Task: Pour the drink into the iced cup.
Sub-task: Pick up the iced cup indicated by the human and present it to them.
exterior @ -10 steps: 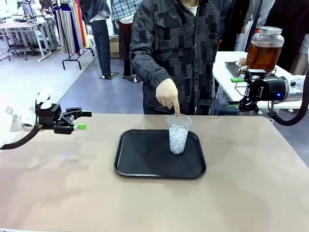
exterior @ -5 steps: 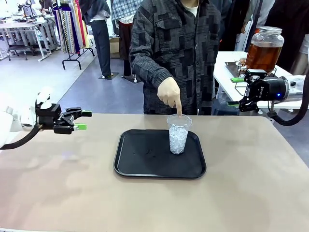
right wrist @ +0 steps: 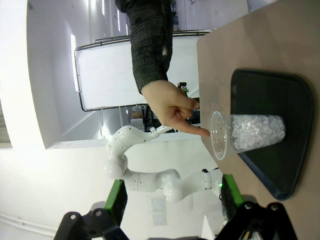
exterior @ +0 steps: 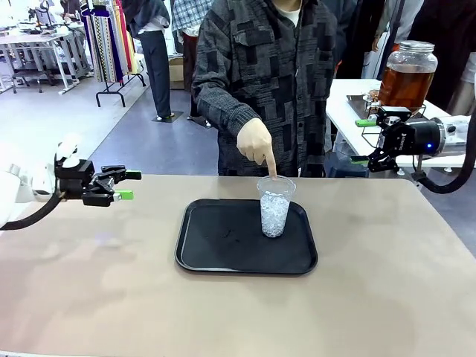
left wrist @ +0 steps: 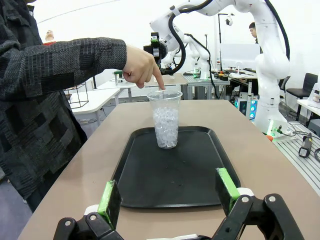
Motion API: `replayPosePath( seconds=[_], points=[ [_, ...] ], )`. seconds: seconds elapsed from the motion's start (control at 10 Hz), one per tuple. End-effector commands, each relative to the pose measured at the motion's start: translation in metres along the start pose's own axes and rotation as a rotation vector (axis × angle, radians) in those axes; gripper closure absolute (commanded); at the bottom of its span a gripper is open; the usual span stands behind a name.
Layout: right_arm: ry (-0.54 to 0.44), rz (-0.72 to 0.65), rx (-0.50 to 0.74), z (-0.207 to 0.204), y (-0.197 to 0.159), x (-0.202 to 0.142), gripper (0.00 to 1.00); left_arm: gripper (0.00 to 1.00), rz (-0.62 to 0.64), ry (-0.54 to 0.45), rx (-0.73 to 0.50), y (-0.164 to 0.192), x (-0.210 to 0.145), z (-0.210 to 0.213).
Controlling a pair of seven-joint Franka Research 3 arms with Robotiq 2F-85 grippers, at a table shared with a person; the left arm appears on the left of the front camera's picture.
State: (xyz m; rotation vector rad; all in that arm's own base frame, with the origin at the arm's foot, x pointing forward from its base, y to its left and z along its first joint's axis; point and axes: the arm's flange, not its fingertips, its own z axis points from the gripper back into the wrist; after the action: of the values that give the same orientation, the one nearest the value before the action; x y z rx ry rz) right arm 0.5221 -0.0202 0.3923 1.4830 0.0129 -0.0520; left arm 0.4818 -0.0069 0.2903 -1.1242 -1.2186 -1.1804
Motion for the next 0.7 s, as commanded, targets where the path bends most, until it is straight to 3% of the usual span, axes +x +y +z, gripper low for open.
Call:
replayPosePath(
  seconds=[0.0, 0.4, 0.6],
  points=[
    [-0.025, 0.144, -0.013, -0.002, 0.002, -0.002, 0.00, 0.00, 0.007, 0.003, 0.001, 0.000, 0.003, 0.000],
    [-0.138, 0.689, -0.073, -0.016, 0.000, -0.014, 0.00, 0.00, 0.007, 0.003, 0.001, 0.000, 0.003, 0.000],
    [-0.131, 0.796, -0.053, -0.021, 0.000, -0.014, 0.00, 0.00, 0.007, 0.003, 0.001, 0.000, 0.003, 0.000]
  ],
)
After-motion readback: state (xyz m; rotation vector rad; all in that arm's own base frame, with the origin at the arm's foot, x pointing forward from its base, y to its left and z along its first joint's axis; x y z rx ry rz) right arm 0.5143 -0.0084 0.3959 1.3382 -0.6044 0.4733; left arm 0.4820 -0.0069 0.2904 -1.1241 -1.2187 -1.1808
